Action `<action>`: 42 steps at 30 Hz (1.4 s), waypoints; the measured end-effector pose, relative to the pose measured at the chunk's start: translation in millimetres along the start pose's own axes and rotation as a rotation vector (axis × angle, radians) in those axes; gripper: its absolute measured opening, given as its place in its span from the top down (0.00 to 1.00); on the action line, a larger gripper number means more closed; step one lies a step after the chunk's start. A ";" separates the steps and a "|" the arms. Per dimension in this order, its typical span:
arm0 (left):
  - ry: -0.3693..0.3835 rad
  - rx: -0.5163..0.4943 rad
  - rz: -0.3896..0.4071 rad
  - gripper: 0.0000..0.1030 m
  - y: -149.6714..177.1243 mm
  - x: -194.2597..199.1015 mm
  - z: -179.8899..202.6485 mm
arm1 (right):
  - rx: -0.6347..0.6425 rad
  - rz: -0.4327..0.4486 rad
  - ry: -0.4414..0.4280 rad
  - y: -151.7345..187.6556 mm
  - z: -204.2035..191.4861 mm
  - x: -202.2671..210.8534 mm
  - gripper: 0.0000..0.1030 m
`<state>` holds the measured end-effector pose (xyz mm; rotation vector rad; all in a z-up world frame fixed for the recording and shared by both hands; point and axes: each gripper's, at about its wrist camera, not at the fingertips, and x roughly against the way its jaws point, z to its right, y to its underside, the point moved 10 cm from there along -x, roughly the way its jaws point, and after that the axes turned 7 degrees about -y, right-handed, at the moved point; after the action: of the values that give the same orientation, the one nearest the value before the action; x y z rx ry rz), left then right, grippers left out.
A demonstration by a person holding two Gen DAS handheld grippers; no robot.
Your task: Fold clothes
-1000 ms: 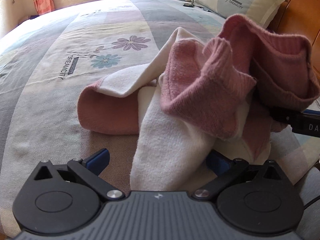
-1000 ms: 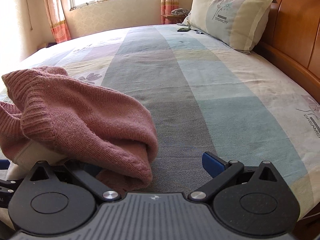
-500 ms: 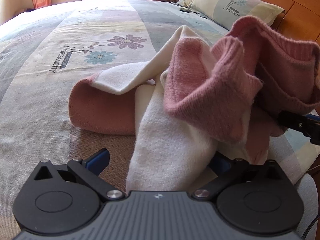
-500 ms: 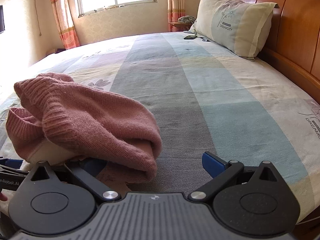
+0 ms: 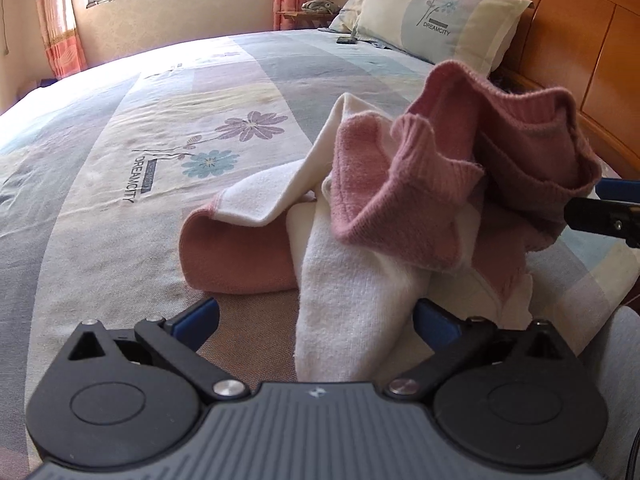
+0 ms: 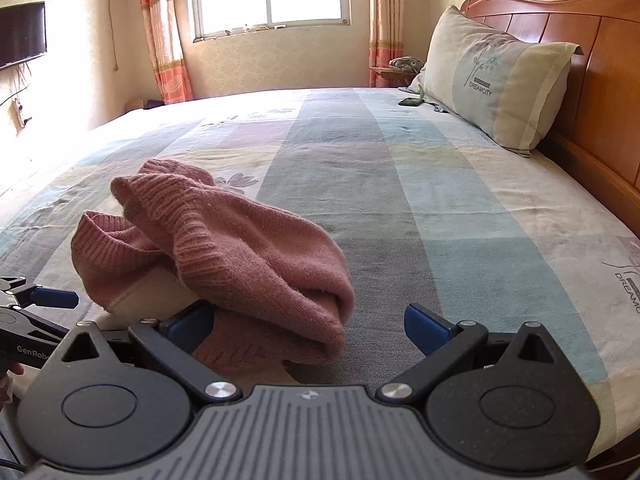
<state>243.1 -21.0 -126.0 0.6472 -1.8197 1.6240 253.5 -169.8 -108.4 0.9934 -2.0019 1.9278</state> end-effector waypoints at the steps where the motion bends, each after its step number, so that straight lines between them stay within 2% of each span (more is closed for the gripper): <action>1: -0.005 -0.006 0.007 0.01 0.4 3.2 -4.4 | 0.016 0.006 -0.015 -1.8 -7.0 2.2 0.00; 6: -0.038 -0.023 0.025 0.01 1.5 14.4 -30.1 | 0.099 0.028 -0.118 -9.9 -47.1 12.2 0.00; 9: -0.056 -0.030 0.031 0.01 0.2 19.8 -41.4 | 0.165 0.032 -0.143 -13.3 -69.3 13.1 0.00; 14: -0.086 -0.019 0.047 0.01 -3.3 26.2 -60.6 | 0.240 -0.018 -0.136 -9.6 -98.4 -4.6 0.00; 18: -0.110 -0.012 0.051 0.01 -3.9 26.1 -77.3 | 0.292 -0.026 -0.165 -4.3 -124.9 -12.2 0.00; 22: -0.114 -0.012 0.051 0.01 -3.4 24.4 -84.0 | 0.388 -0.031 -0.071 -2.6 -134.2 -31.2 0.00; 26: -0.095 -0.017 0.051 0.01 -6.1 21.0 -80.4 | 0.468 -0.033 0.094 -5.2 -122.5 -58.5 0.00; 27: -0.090 -0.019 0.053 0.01 -7.1 20.3 -78.7 | 0.459 -0.032 0.113 -7.4 -116.2 -61.8 0.00; 32: -0.056 -0.046 0.065 0.01 -16.2 17.0 -63.8 | 0.289 -0.010 0.124 -17.8 -70.3 -54.0 0.00; 37: -0.016 -0.090 0.074 0.01 -29.9 9.0 -37.9 | 0.172 -0.015 0.202 -13.1 -11.5 -43.9 0.00; 42: 0.002 -0.129 0.086 0.01 -45.0 1.9 -12.8 | 0.077 -0.016 0.217 -4.8 19.1 -39.1 0.00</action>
<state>275.1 -14.1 -92.5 0.5164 -1.9568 1.5450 291.7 -174.5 -129.1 0.7751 -1.8085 2.0215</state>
